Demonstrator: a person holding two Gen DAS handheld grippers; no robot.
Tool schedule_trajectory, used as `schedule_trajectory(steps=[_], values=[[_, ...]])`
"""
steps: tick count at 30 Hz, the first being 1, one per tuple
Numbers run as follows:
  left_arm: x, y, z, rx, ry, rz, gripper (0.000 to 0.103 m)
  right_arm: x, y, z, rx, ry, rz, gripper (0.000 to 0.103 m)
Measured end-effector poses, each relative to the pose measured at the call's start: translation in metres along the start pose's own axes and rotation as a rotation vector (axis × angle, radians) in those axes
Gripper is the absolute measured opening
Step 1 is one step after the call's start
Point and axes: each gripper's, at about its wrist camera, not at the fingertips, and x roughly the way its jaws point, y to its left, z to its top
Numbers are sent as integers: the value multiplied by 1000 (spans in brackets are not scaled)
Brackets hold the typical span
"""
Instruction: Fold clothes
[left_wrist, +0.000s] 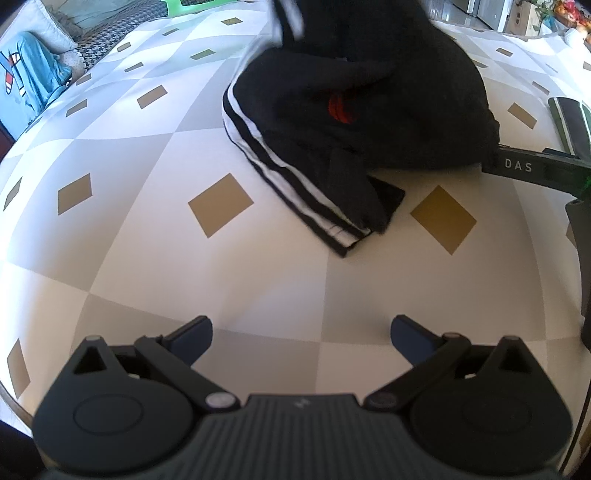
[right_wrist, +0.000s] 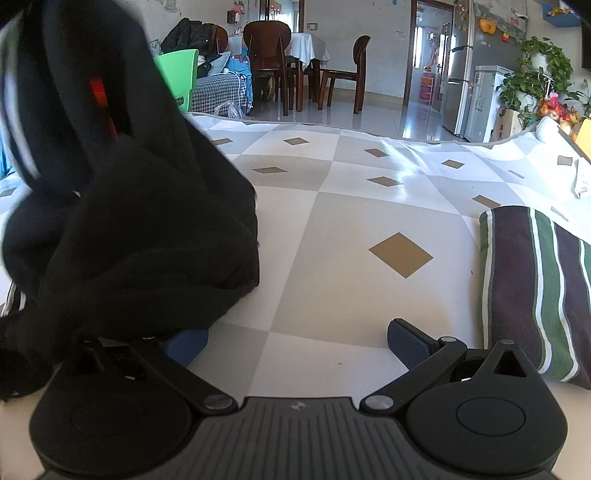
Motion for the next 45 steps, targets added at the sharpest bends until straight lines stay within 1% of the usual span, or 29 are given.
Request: schedule_trajectory(steps=[11, 22, 29, 34, 40, 45], values=[[0, -1, 0, -6, 3, 21, 103, 0, 1, -1, 0, 0, 0, 103], [-9, 0, 10, -13, -26, 62, 103, 1, 0, -1, 0, 0, 0, 103], [-17, 3, 33, -18, -44, 68, 103, 2, 0, 0, 0, 0, 0, 103], [-19, -1, 49, 19, -58, 84, 103, 2, 0, 0, 0, 0, 0, 103], [-18, -3, 62, 38, -31, 51, 103, 3, 1, 0, 0, 0, 0, 103], [-18, -5, 75, 67, -37, 59, 103, 2, 1, 0, 0, 0, 0, 103]])
